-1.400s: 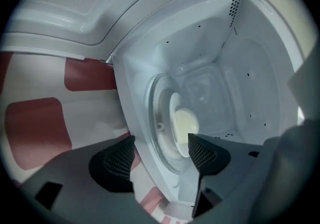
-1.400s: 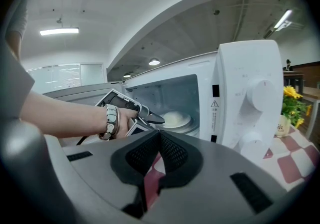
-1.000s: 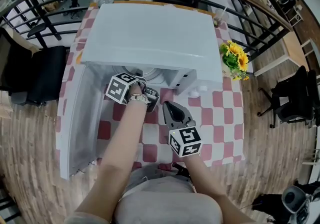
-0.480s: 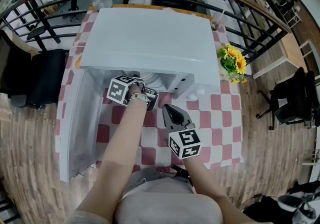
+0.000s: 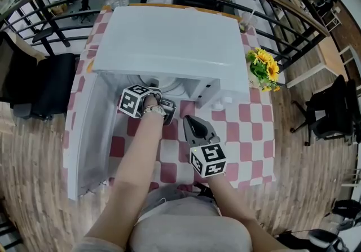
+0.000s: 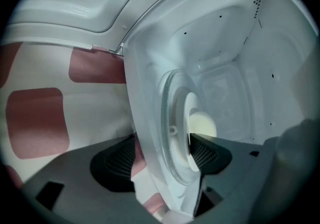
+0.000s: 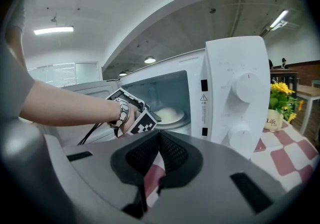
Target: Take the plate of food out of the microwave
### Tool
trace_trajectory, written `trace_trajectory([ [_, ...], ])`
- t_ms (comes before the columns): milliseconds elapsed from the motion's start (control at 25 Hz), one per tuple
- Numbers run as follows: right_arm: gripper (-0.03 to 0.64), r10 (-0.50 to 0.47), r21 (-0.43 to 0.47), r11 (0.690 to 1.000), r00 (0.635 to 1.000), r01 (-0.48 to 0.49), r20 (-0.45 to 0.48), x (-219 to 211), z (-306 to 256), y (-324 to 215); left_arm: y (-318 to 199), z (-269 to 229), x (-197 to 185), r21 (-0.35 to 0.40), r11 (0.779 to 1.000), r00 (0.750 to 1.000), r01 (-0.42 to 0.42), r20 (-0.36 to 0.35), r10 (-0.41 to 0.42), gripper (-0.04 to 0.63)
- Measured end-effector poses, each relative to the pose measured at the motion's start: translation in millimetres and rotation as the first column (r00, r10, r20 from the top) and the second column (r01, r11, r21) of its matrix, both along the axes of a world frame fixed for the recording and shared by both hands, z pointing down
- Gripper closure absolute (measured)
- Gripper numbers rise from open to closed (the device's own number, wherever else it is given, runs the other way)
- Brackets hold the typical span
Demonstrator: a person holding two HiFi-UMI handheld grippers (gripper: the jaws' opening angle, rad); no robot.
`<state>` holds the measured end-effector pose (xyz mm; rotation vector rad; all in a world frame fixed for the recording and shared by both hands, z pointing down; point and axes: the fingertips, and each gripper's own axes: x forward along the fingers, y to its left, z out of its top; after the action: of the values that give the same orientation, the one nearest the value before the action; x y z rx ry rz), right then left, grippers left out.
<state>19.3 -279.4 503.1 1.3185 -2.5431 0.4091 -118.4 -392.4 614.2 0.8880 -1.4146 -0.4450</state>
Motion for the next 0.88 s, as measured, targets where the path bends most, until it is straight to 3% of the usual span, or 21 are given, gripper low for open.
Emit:
trace_trajectory([
  [360,0.594,-0.003,0.006,1.0,1.0,0.003,0.0,1,-3,9,11,0,1,0.019,1.0,1.0,-0.014,-0.017,0.014,0.256],
  [880,0.594,0.001,0.023,1.0,1.0,-0.002,0.011,1,-9,16,20,-14,0,0.077,0.996,0.999,-0.033,-0.024,0.035,0.398],
])
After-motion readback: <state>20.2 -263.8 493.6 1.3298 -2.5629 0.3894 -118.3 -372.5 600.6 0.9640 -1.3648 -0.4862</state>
